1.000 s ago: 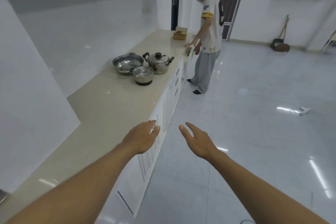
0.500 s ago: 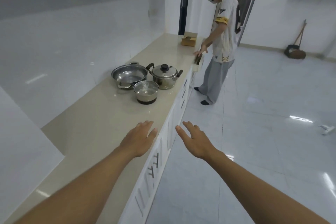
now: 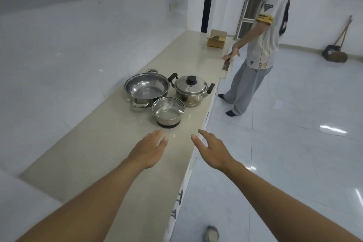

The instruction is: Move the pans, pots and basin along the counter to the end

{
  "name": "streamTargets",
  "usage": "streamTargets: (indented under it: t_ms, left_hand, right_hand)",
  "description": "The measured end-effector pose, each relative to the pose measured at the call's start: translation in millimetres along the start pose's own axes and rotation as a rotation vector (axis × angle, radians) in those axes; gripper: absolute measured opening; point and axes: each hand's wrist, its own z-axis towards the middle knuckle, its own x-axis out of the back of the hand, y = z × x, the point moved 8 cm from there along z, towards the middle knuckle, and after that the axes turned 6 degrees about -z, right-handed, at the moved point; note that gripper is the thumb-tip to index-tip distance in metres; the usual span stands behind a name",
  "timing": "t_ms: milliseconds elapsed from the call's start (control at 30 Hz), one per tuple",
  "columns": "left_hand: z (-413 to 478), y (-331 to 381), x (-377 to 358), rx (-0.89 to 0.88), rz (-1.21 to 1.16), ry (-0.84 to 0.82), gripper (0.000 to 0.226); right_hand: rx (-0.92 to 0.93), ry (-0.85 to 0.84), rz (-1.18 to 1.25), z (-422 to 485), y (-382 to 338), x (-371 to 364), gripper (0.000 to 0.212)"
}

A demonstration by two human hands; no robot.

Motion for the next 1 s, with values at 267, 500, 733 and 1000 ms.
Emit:
streamTargets:
  t_ms: [267,500,733,1000]
  left_hand:
    - [66,-12,15,0.045,-0.094,0.031,0.056]
    - [142,-21,20,0.125,-0.228,0.16,0.025]
    - [216,-55,8,0.225,-0.314,0.227,0.052]
    - [249,-92,-15,0.268,-0.373,0.357,0.049]
  right_hand:
    - [0.065,-0.023,0.002,85,-9,-7,0.08]
    - [0.116,-0.082,-0.021,185,-6,-19,0.069]
    - [0.174,-0.096,0.038,270,-7,-39,0.065]
    - [0.252,-0.109,0.093,326,-9,-73,0.052]
